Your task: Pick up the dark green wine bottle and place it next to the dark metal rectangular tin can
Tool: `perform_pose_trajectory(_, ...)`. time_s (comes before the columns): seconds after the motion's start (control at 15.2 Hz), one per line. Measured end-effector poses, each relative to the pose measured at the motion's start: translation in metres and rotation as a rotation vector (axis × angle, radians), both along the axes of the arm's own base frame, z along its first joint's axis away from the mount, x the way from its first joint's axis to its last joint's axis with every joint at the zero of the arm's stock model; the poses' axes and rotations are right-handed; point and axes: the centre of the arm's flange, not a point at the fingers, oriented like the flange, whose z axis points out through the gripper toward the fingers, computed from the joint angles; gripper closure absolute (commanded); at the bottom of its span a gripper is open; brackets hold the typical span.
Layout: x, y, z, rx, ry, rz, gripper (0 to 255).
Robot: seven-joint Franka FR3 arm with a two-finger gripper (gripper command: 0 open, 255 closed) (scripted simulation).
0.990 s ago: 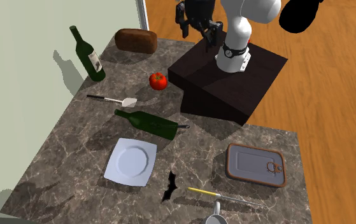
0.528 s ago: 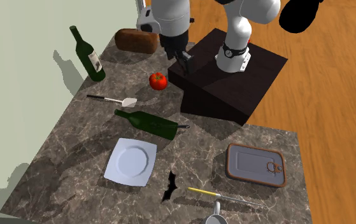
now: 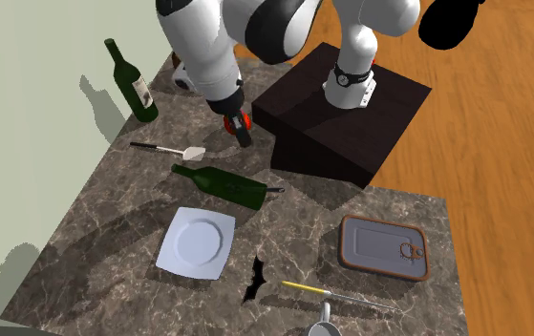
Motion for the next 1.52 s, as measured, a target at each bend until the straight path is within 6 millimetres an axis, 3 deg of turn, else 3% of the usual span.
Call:
perform_pose_trajectory(0.79, 0.07, -0.093, -0.123, 0.015, 0.052, -0.36, 0)
perform_pose_trajectory(1.12, 0.087, -0.139, -0.17, 0.021, 0.074, -0.51, 0)
perform_pose_trajectory(1.52, 0.093, -0.194, -0.234, 0.027, 0.099, -0.685, 0)
